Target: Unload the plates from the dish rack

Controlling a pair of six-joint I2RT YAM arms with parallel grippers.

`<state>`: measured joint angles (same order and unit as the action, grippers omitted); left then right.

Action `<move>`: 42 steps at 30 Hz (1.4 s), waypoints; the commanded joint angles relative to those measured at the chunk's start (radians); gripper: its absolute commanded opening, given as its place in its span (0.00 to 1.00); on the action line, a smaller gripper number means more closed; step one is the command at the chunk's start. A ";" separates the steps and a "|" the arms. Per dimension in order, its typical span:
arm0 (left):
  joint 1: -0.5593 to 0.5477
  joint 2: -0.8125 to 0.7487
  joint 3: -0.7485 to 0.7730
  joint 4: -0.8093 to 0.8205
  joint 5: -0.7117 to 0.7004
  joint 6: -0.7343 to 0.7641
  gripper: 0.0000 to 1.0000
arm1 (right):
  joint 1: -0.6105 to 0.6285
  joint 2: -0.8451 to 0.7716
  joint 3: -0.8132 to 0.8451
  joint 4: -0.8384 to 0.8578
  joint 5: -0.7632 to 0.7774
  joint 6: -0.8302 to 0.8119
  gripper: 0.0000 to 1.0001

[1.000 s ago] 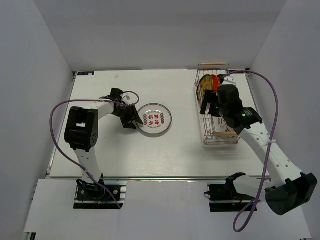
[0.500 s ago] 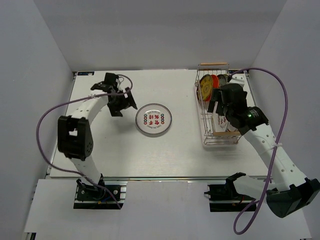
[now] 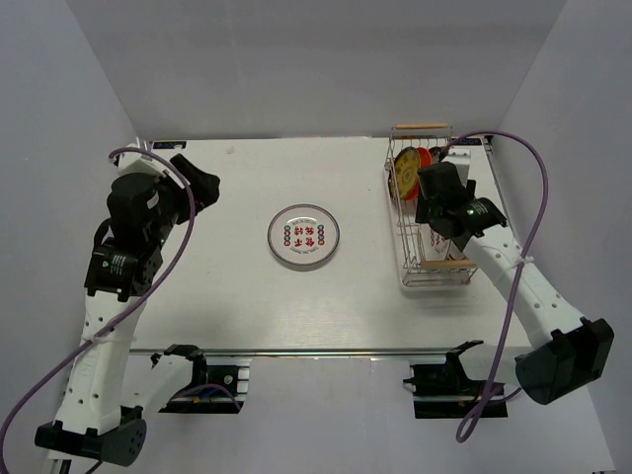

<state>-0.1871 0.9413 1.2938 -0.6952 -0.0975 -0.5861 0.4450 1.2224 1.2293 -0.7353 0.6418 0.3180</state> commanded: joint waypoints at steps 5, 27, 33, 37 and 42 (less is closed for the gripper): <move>-0.003 0.062 -0.037 -0.030 -0.065 -0.026 0.98 | -0.023 0.063 -0.013 -0.033 0.093 0.043 0.59; -0.003 0.085 -0.054 -0.032 -0.085 -0.038 0.98 | -0.057 0.094 0.148 -0.111 0.068 -0.138 0.00; -0.003 0.099 -0.057 -0.012 -0.025 -0.026 0.98 | -0.057 0.060 0.318 -0.130 0.075 -0.217 0.00; -0.003 0.128 -0.057 0.013 0.067 -0.003 0.98 | -0.054 0.019 0.381 -0.066 -0.028 -0.260 0.00; -0.003 0.163 -0.071 0.086 0.301 0.038 0.98 | -0.057 -0.047 0.322 0.088 -0.295 -0.289 0.00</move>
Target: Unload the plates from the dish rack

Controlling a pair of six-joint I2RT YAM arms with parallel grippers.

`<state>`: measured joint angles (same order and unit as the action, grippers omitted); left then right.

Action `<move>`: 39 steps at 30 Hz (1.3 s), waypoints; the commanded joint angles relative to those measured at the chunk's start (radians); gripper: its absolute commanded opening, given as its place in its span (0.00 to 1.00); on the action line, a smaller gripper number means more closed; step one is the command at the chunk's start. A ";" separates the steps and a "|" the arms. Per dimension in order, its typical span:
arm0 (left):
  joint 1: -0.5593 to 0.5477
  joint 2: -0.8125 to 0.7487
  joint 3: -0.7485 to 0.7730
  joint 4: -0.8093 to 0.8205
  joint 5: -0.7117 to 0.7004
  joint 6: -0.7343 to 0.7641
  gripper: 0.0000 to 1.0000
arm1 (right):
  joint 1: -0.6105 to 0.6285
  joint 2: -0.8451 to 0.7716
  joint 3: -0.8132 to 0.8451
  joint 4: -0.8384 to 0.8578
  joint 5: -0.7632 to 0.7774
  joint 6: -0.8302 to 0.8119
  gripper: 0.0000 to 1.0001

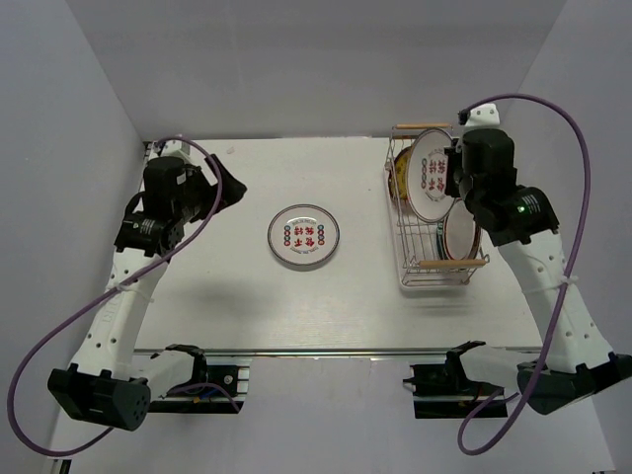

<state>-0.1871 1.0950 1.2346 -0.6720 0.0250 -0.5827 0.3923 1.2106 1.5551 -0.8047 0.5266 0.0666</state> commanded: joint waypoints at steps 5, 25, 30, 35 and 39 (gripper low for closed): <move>-0.003 0.032 -0.075 0.190 0.373 0.064 0.98 | -0.001 0.007 -0.061 0.265 -0.561 0.044 0.00; -0.052 0.266 -0.261 0.508 0.774 0.037 0.69 | 0.003 0.316 -0.262 0.694 -1.353 0.461 0.00; -0.052 0.260 -0.241 0.463 0.719 0.044 0.19 | -0.003 0.325 -0.268 0.670 -1.318 0.447 0.14; -0.052 0.250 -0.228 0.427 0.667 0.041 0.00 | -0.007 0.296 -0.233 0.578 -1.208 0.388 0.87; -0.052 0.258 -0.207 0.356 0.522 0.020 0.00 | -0.015 0.226 -0.178 0.428 -0.888 0.331 0.89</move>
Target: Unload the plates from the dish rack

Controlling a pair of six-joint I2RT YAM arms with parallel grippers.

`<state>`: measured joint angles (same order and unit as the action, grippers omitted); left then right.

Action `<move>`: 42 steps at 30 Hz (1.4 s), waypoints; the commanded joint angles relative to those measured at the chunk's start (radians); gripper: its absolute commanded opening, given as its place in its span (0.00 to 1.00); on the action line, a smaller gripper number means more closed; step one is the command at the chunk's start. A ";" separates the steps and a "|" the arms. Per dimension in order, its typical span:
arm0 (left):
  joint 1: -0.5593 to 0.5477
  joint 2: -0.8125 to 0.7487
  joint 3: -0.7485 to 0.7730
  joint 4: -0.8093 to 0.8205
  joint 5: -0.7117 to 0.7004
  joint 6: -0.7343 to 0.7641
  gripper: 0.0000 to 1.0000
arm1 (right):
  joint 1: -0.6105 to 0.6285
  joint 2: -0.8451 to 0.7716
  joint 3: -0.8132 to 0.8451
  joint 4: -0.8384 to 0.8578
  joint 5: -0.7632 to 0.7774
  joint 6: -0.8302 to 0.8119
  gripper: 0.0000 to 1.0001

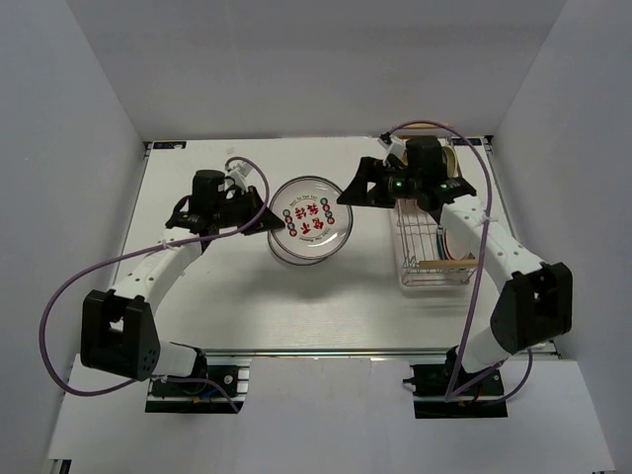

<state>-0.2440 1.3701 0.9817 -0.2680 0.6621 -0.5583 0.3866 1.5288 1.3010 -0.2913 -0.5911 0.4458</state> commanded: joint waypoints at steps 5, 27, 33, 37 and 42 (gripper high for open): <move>0.015 0.059 0.098 -0.125 -0.235 -0.018 0.00 | -0.008 -0.255 -0.008 -0.134 0.509 -0.033 0.89; 0.025 0.408 0.270 -0.226 -0.245 0.028 0.15 | -0.009 -0.487 -0.114 -0.226 0.890 -0.118 0.89; 0.002 0.486 0.337 -0.342 -0.320 0.047 0.60 | -0.011 -0.487 -0.115 -0.259 0.927 -0.105 0.89; 0.002 0.483 0.370 -0.405 -0.383 0.052 0.74 | -0.006 -0.495 -0.097 -0.287 0.971 -0.111 0.89; 0.002 0.449 0.388 -0.438 -0.446 0.047 0.98 | -0.009 -0.480 -0.069 -0.356 1.053 -0.122 0.89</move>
<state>-0.2398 1.8832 1.3247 -0.6659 0.2752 -0.5121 0.3798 1.0550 1.1828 -0.6044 0.3775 0.3389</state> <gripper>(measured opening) 0.920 0.889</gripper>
